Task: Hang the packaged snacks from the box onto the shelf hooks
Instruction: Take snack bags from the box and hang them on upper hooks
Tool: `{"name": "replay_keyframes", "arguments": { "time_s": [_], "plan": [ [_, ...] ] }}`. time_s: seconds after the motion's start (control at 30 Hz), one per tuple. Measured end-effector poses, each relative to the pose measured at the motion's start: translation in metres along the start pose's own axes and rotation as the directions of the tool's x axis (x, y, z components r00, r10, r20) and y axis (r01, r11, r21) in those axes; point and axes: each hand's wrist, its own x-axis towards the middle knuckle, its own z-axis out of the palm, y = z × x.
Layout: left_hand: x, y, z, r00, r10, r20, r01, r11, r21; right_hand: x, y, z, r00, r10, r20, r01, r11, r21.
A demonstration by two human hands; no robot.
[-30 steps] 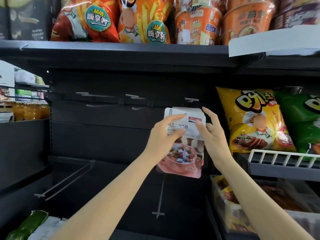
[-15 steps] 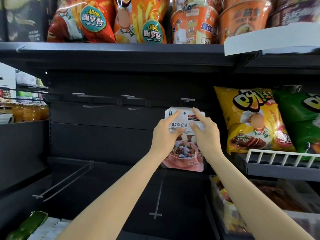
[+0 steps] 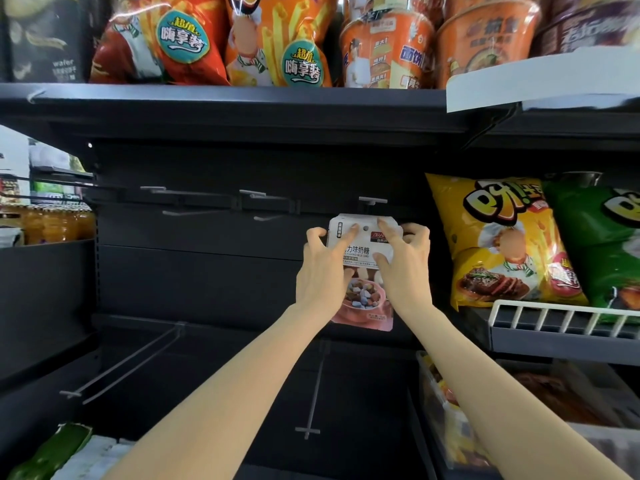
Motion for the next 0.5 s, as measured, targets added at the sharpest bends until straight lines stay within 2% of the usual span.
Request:
{"name": "replay_keyframes", "arguments": {
  "time_s": [0.2, 0.3, 0.4, 0.5],
  "plan": [
    [0.003, 0.004, 0.001, 1.0, -0.02, -0.001, 0.02, 0.999, 0.037, 0.003, -0.001, 0.004, 0.997, -0.067, 0.047, 0.076, 0.968, -0.238],
    [0.007, 0.008, 0.002, 0.999, -0.051, 0.017, 0.051, 0.998, 0.033, 0.007, 0.0, 0.006, 0.994, -0.027, 0.108, 0.054, 0.964, -0.259],
    [0.007, 0.012, 0.002, 0.998, -0.054, 0.01, 0.053, 0.993, 0.102, 0.008, 0.0, 0.005, 0.985, -0.007, 0.174, 0.053, 0.963, -0.266],
    [0.005, 0.015, 0.002, 0.998, -0.065, 0.003, 0.064, 0.993, 0.098, 0.003, 0.001, 0.003, 0.982, -0.012, 0.19, 0.066, 0.958, -0.278]
  ]
}}
